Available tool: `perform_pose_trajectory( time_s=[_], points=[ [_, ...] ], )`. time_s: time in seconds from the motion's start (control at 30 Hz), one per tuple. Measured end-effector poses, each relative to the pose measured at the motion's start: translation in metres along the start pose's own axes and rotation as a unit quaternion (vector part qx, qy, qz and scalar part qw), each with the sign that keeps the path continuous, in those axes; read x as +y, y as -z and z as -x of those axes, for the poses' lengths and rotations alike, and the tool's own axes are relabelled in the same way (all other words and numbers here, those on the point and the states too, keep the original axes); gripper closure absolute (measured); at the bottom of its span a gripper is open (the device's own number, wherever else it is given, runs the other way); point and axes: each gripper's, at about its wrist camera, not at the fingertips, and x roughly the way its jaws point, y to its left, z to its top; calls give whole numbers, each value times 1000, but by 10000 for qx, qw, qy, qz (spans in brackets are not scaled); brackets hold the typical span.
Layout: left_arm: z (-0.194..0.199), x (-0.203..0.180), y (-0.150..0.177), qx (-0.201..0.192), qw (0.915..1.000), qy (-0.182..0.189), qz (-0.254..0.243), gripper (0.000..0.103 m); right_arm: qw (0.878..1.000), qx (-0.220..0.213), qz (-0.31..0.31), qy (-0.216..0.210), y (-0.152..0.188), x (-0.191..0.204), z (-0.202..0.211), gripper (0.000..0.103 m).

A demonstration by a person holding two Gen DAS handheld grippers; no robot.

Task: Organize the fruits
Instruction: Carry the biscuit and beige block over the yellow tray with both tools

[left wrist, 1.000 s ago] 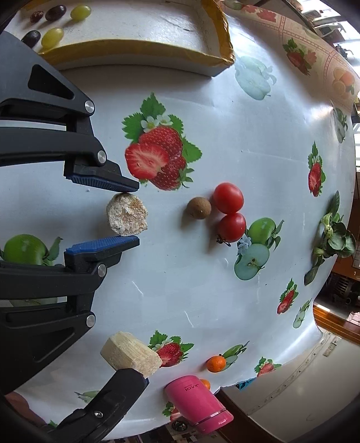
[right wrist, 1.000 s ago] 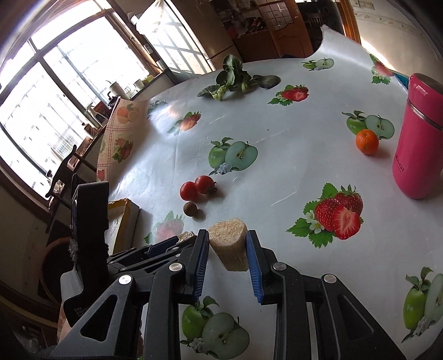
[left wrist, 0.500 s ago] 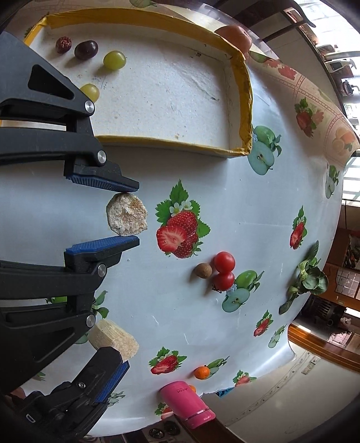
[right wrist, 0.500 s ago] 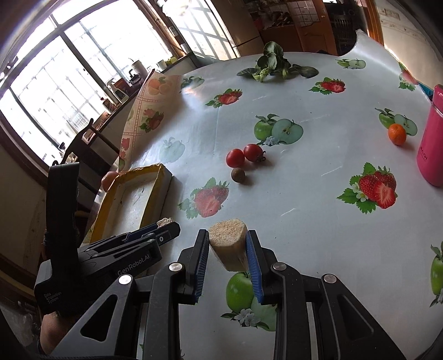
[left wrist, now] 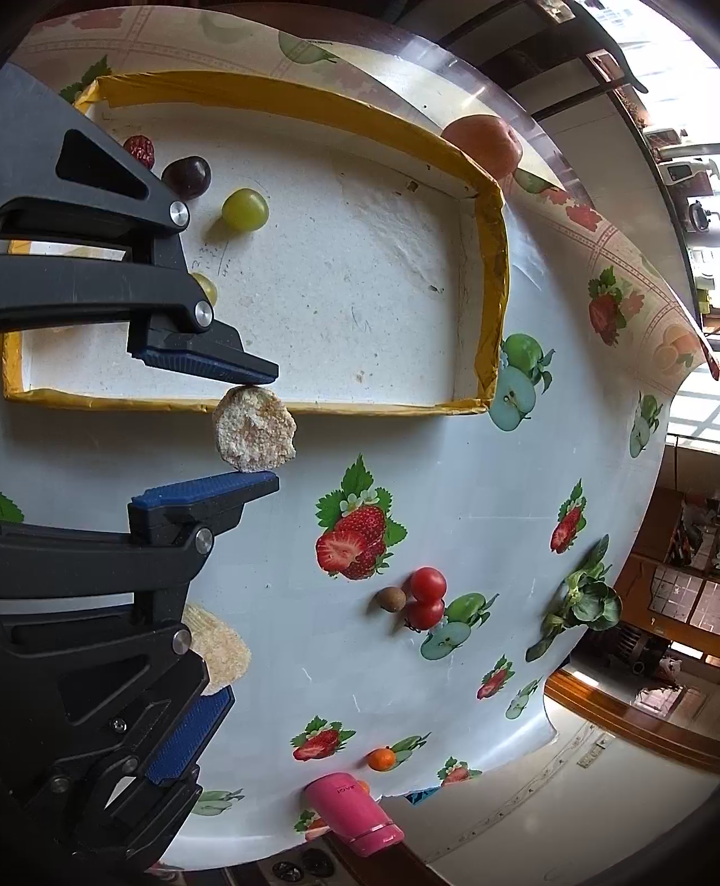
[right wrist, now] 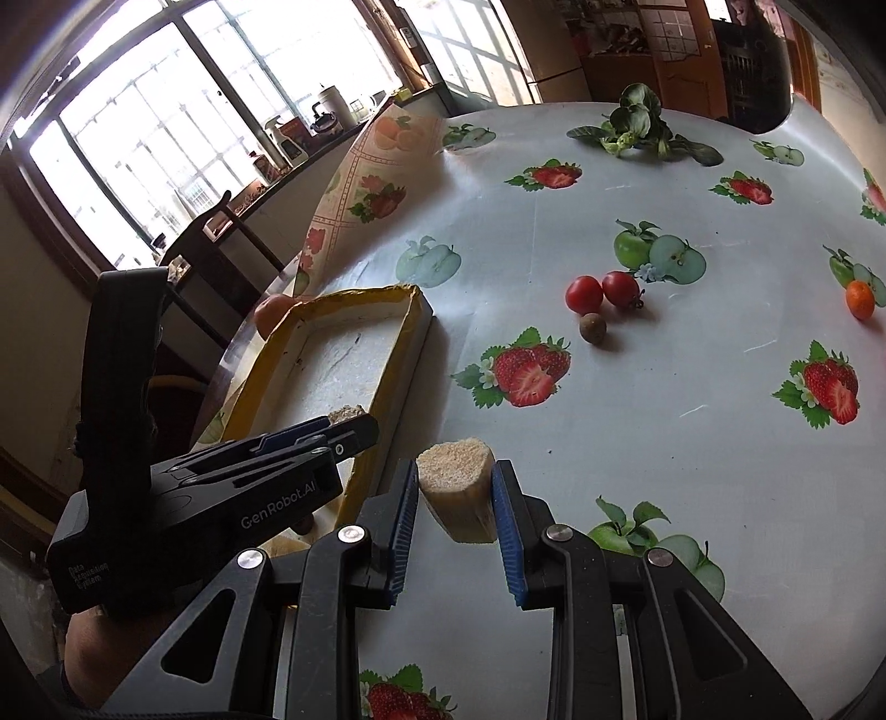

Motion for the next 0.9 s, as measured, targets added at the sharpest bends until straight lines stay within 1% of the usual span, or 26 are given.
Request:
perform_pose_trajectory(
  time_s=[0.37, 0.9],
  points=[
    [5, 34, 3, -1, 9997, -109, 206, 73, 9997, 99, 213, -120, 0, 31, -14, 76],
    [-3, 74, 0, 68, 9985, -237, 489, 73, 9981, 266, 474, -293, -1, 67, -39, 76]
  ],
)
